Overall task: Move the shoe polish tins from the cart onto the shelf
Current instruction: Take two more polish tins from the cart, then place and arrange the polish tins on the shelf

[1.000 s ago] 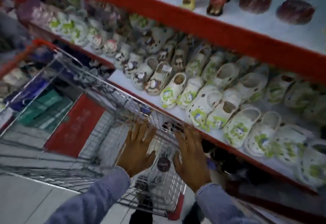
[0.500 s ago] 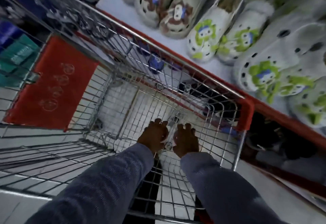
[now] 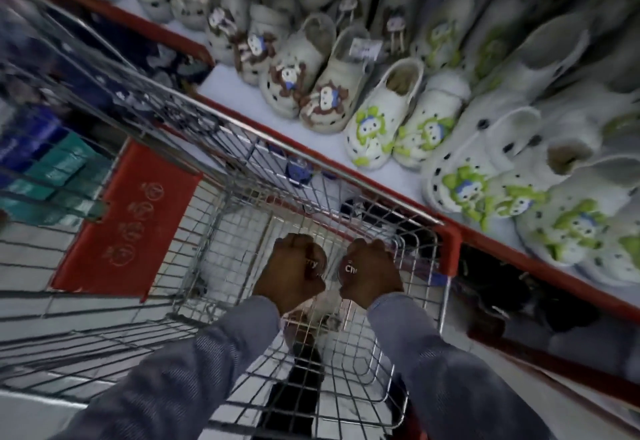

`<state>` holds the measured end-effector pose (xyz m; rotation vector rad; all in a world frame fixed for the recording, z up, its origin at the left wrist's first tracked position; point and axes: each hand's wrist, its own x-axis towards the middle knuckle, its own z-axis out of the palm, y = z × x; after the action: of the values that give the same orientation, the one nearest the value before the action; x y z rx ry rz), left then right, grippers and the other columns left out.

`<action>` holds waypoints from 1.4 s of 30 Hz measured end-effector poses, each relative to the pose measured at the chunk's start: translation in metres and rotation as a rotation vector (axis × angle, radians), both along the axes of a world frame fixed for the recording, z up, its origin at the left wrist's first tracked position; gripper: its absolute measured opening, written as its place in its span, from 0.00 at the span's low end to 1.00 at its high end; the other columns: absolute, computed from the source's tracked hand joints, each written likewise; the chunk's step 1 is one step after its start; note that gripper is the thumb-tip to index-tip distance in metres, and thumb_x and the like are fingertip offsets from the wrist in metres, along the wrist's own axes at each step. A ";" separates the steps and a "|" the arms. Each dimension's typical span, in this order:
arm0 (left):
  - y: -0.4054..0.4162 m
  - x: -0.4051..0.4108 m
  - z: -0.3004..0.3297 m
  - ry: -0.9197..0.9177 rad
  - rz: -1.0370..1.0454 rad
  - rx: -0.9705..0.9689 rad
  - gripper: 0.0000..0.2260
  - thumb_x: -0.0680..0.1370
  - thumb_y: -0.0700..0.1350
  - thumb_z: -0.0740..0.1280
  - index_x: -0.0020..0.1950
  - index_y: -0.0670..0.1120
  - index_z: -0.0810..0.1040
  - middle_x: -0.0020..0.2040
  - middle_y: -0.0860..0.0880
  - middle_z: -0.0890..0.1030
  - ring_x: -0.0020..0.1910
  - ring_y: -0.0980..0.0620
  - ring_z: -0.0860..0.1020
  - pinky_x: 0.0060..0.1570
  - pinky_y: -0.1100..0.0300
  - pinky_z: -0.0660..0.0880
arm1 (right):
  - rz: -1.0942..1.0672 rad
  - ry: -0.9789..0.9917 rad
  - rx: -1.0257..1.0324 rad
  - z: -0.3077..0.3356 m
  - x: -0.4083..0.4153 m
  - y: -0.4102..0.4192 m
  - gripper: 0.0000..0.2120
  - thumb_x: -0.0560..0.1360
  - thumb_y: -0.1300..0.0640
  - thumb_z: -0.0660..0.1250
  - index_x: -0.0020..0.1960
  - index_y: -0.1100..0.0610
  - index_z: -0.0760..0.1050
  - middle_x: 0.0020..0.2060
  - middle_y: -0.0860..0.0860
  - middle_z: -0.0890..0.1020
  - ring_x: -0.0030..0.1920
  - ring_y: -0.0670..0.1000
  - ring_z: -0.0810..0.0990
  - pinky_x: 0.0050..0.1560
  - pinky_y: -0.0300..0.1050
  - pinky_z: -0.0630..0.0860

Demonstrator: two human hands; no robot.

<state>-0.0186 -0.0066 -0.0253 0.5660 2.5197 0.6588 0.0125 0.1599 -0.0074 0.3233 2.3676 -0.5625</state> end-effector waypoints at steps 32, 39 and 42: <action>0.241 -0.102 0.454 0.551 -0.017 0.511 0.38 0.58 0.50 0.79 0.63 0.49 0.66 0.48 0.53 0.80 0.42 0.55 0.78 0.38 0.67 0.70 | -0.495 0.863 0.031 0.453 -0.047 0.241 0.29 0.54 0.51 0.82 0.54 0.56 0.83 0.52 0.53 0.87 0.54 0.54 0.85 0.55 0.48 0.82; 0.283 -0.142 0.428 0.476 -0.053 0.409 0.31 0.62 0.50 0.79 0.55 0.51 0.61 0.40 0.61 0.72 0.37 0.62 0.76 0.33 0.76 0.68 | -0.504 0.834 0.050 0.436 -0.074 0.257 0.14 0.62 0.55 0.72 0.46 0.57 0.80 0.43 0.54 0.85 0.47 0.57 0.84 0.50 0.47 0.83; 0.290 -0.150 0.422 0.472 -0.047 0.371 0.30 0.65 0.52 0.78 0.54 0.50 0.61 0.44 0.55 0.74 0.47 0.49 0.80 0.43 0.64 0.71 | -0.515 0.832 0.033 0.429 -0.079 0.260 0.18 0.67 0.53 0.70 0.58 0.52 0.80 0.56 0.54 0.84 0.57 0.58 0.84 0.59 0.46 0.81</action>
<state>-0.1690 0.2837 0.3965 1.0105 2.8125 1.0944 -0.0661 0.4197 0.4219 0.8628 3.0986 -1.0538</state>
